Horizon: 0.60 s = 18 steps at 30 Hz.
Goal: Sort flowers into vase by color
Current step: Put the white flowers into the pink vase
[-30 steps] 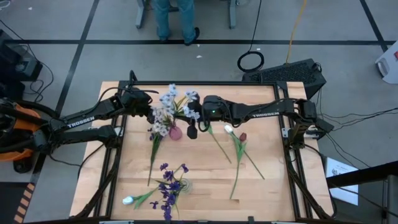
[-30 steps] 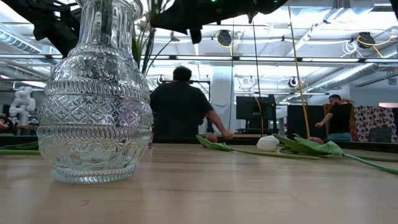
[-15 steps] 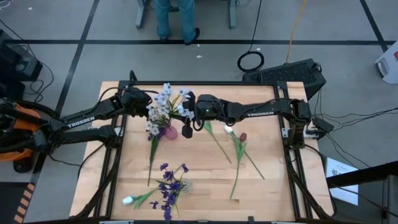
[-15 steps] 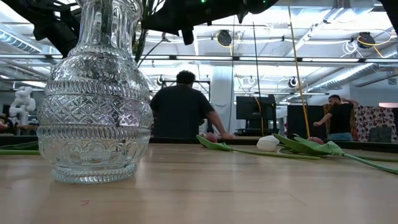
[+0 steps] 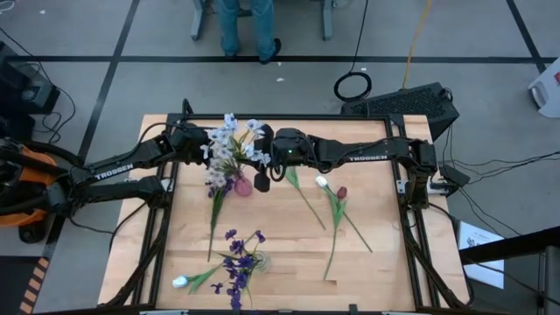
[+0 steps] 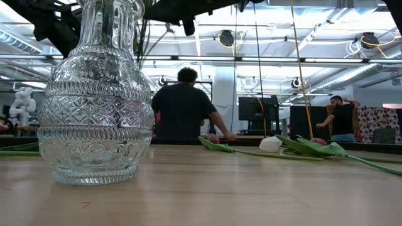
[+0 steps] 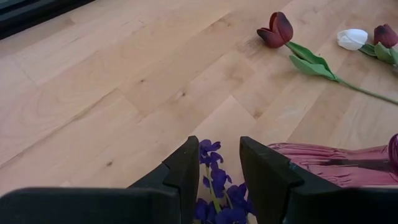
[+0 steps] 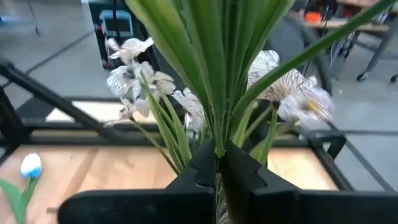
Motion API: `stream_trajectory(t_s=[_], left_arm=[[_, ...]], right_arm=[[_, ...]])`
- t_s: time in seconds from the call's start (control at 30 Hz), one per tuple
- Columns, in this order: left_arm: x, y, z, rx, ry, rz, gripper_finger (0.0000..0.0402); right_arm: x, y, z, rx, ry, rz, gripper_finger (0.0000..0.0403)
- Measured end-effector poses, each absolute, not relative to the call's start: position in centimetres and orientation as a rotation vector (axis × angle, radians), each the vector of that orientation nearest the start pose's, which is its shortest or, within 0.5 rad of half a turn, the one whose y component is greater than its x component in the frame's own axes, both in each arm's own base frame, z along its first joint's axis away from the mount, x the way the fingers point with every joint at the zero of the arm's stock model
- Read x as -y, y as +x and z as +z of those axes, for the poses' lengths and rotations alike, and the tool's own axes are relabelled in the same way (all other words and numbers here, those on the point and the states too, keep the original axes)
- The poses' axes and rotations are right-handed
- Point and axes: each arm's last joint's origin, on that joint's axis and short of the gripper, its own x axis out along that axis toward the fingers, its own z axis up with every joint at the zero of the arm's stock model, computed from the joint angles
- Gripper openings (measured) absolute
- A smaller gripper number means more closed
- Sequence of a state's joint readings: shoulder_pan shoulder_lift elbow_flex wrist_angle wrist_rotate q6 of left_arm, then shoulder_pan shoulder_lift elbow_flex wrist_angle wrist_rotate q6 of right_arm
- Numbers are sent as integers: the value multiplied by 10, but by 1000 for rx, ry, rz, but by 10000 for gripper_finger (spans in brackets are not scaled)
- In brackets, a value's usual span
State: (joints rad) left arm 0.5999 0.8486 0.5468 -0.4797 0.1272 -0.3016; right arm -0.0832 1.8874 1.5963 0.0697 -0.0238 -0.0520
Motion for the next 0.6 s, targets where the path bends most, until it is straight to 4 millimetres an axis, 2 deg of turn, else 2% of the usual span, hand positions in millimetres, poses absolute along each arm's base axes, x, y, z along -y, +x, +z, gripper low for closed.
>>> stream_trajectory(t_s=[0.3,0.6], left_arm=[[-91,139,218,-668,-563,560,120],[-91,139,218,-669,-560,559,120]], right_arm=[[37,451,307,-278,-38,-52,0],[37,449,310,-279,-48,-52,0]])
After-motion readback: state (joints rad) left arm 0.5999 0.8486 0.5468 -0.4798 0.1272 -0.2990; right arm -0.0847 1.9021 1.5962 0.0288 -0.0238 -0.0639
